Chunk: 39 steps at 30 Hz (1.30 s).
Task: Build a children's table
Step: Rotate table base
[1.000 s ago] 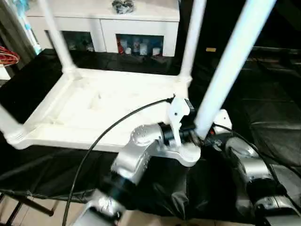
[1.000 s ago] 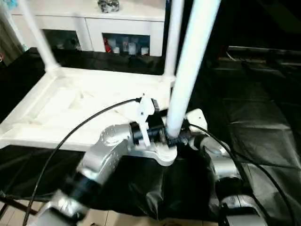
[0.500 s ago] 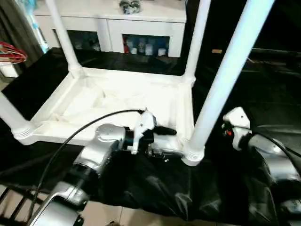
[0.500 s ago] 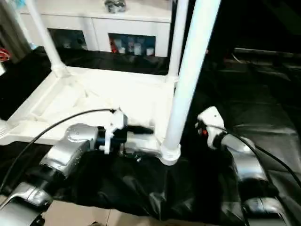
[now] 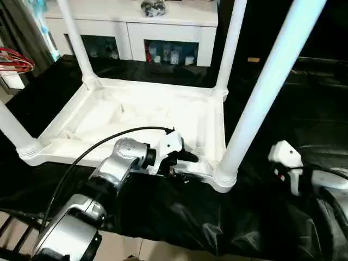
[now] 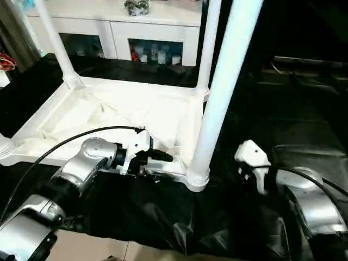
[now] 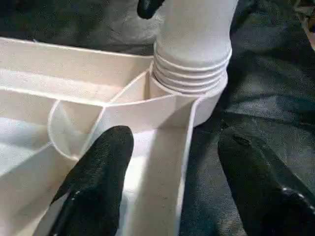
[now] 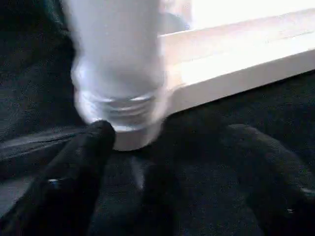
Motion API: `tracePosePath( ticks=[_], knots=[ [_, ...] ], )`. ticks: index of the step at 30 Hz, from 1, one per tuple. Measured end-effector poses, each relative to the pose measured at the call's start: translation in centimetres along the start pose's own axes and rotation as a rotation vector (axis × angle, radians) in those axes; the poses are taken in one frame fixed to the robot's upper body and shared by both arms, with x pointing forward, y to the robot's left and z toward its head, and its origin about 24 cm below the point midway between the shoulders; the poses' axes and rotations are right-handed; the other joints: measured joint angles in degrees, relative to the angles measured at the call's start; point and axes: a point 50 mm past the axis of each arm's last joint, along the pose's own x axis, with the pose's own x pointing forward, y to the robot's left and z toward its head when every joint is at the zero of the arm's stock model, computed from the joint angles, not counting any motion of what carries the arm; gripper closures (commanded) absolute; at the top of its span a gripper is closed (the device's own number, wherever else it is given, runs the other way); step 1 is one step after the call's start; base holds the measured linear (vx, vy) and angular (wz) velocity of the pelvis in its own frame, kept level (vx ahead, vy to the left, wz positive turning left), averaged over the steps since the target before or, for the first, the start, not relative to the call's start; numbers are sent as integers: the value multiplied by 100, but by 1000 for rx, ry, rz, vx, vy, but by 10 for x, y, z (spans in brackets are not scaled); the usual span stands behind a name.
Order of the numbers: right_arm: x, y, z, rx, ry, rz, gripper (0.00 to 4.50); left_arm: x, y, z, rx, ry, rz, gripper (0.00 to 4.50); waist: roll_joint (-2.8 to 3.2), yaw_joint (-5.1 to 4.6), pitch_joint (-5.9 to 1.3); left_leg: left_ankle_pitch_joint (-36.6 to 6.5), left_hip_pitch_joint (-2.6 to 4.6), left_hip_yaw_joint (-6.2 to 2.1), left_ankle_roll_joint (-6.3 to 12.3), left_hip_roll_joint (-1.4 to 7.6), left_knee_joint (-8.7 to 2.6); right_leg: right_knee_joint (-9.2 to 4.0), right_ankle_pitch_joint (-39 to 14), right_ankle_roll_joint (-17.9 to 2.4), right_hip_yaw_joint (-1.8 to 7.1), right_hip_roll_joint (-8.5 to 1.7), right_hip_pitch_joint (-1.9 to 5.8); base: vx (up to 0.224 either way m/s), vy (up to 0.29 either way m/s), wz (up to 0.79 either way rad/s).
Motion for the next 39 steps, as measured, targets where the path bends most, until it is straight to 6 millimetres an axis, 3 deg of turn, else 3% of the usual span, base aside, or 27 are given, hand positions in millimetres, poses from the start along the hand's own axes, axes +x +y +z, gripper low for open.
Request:
tracePosePath(
  ticks=[7,8,22,23,29,33,35,39],
  knots=[
    [-6,11,4,34,19,73,0,3,1,-1,5,14,-41,222,19,15,-3,0,0,-1,0,0,0,-2,0,0,-1,-1,2,0,0,0],
    [-6,11,3,38,21,74,0,3,1,-1,6,16,-40,243,22,14,-5,0,0,-1,-1,0,-1,-3,0,0,-1,-1,3,0,0,0],
    [-9,14,5,62,38,71,0,2,7,0,82,98,-56,327,48,6,-10,-1,3,-5,-1,-1,-7,-17,-1,1,-4,-1,12,0,0,0],
    [-9,14,5,62,38,70,0,3,7,0,88,104,-60,351,48,7,-10,-1,3,-5,-1,-1,-7,-17,0,1,-5,-1,12,0,0,0],
    [-9,13,5,62,39,61,0,1,8,0,113,139,-83,396,50,-5,-10,-1,6,-5,-1,-1,-9,-17,-1,1,-5,-1,13,0,0,0],
    [-9,13,5,61,39,56,0,0,8,0,107,142,-93,408,48,-10,-9,-1,6,-5,-1,-1,-10,-17,-1,2,-5,-1,13,0,0,0],
    [-9,13,5,62,39,57,0,0,8,0,99,147,-102,440,47,-11,-9,-1,6,-5,-1,-1,-12,-17,-1,2,-5,-1,12,0,0,0],
    [-6,13,7,63,27,58,0,-5,8,-2,87,164,-121,449,47,-38,-9,-1,4,-4,-1,0,-20,-19,-4,6,-5,1,11,0,0,0]
  ],
)
